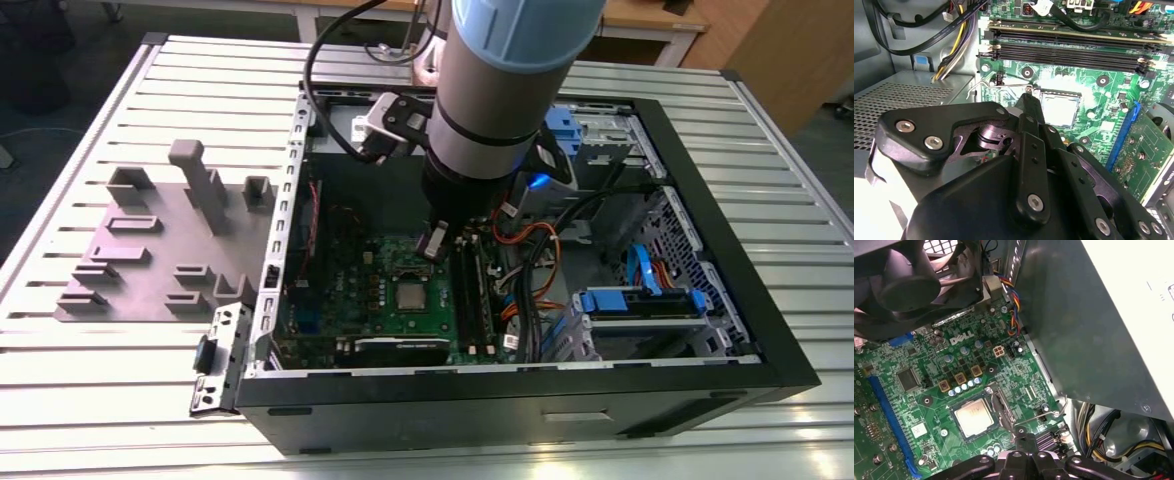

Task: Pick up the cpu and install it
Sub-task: 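Close the cpu cover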

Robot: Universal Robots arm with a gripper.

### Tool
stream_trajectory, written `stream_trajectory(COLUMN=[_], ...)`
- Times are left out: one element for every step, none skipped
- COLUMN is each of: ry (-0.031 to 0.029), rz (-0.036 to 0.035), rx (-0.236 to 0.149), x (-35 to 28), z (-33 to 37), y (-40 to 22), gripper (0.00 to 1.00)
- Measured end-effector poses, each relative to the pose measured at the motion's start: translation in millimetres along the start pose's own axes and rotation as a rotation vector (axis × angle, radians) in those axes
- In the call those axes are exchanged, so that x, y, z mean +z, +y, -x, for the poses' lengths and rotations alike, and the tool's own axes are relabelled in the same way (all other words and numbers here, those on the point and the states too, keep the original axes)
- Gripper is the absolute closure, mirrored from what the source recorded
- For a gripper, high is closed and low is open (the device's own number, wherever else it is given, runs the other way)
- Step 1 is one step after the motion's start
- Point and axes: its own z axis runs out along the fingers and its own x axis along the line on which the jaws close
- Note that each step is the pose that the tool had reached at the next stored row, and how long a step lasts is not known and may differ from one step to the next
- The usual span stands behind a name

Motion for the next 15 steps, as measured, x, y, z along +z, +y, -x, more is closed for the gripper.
stream_trajectory(ry=[0.0000, -0.0001, -0.0001, -0.0001, 0.0000, -0.0001, -0.0001, -0.0002, -0.0002, 0.0000, -0.0001, 0.0000, 0.0000, 0.0000, -0.0001], rz=[0.0000, 0.0000, 0.0000, 0.0000, 0.0000, 0.0000, 0.0000, 0.0000, 0.0000, 0.0000, 0.0000, 0.0000, 0.0000, 0.0000, 0.0000], rx=[0.000, 0.000, 0.000, 0.000, 0.000, 0.000, 0.000, 0.000, 0.000, 0.000, 0.000, 0.000, 0.000, 0.000, 0.000], x=[0.0, 0.0, 0.0, 0.0, 0.0, 0.0, 0.1, 0.1, 0.2, 0.2, 0.2, 0.2, 0.2, 0.2, 0.2], z=[-0.3, -0.5, -0.8, -1.0, -1.2, -1.4, -1.6, -1.8, -2.0, -2.2, -2.4, -2.5, -2.7, -2.9, -2.9], y=[-0.1, -0.3, -0.4, -0.5, -0.6, -0.8, -0.9, -1.0, -1.0, -1.1, -1.2, -1.3, -1.4, -1.5, -1.5], gripper=[0.89, 0.89, 0.89, 0.89, 0.89, 0.89, 0.89, 0.89, 0.89, 0.89, 0.89, 0.89, 0.89, 0.89, 0.89])
